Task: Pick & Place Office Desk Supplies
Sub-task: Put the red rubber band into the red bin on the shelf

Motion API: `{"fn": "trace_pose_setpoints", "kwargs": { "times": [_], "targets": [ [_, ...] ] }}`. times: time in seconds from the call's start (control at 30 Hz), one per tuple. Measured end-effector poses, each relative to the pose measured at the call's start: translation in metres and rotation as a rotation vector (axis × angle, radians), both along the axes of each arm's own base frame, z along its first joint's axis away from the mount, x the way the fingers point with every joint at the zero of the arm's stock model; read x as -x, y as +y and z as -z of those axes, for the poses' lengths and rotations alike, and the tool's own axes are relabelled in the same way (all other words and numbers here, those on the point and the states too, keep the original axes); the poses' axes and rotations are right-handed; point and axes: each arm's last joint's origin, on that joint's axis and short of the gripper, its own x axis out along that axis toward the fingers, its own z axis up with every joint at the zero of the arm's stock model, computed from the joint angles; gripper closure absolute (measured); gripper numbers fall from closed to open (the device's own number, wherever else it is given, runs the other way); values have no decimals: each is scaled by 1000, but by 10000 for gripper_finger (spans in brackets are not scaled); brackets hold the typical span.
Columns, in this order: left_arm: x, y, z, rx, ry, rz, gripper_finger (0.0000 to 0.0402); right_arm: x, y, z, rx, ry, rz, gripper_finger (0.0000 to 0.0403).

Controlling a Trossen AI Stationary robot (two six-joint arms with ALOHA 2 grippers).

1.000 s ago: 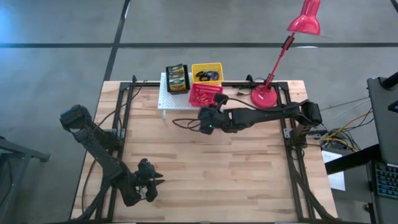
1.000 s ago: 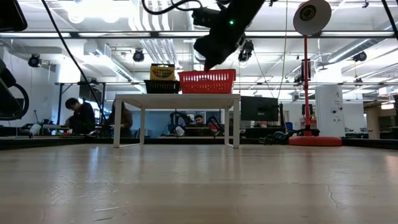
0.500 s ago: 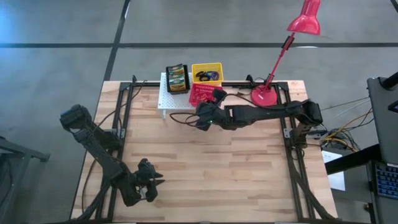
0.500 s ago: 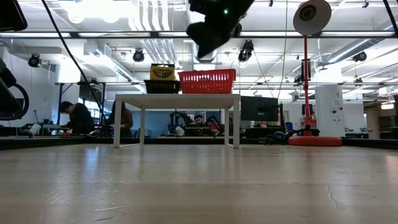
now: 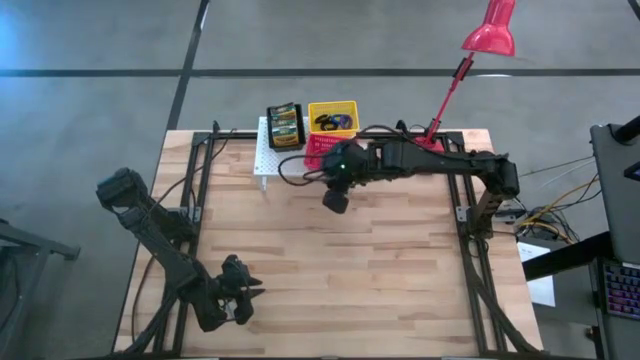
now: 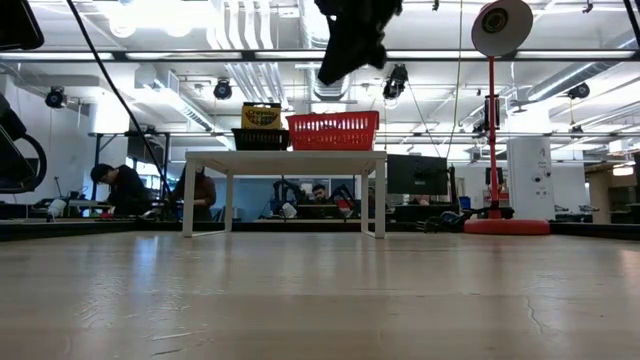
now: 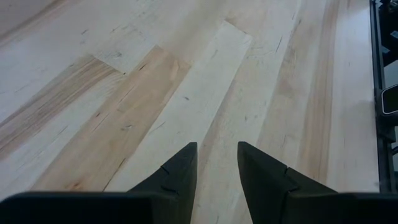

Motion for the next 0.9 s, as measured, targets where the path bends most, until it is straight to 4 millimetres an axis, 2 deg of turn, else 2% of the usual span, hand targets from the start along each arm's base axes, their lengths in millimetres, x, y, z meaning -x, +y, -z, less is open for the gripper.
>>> {"fn": "trace_pose_setpoints", "kwargs": {
  "times": [0.2,0.43,0.67,0.9],
  "targets": [
    [0,0,0,0,0,0,282,3,-10,14,80,55,98,261],
    [0,0,0,-1,0,2,282,1,-12,23,135,49,104,254],
    [0,0,0,-2,0,2,282,1,-15,28,210,71,111,282],
    [0,0,0,-2,0,2,282,1,-15,28,211,76,87,355]
  ]
}}
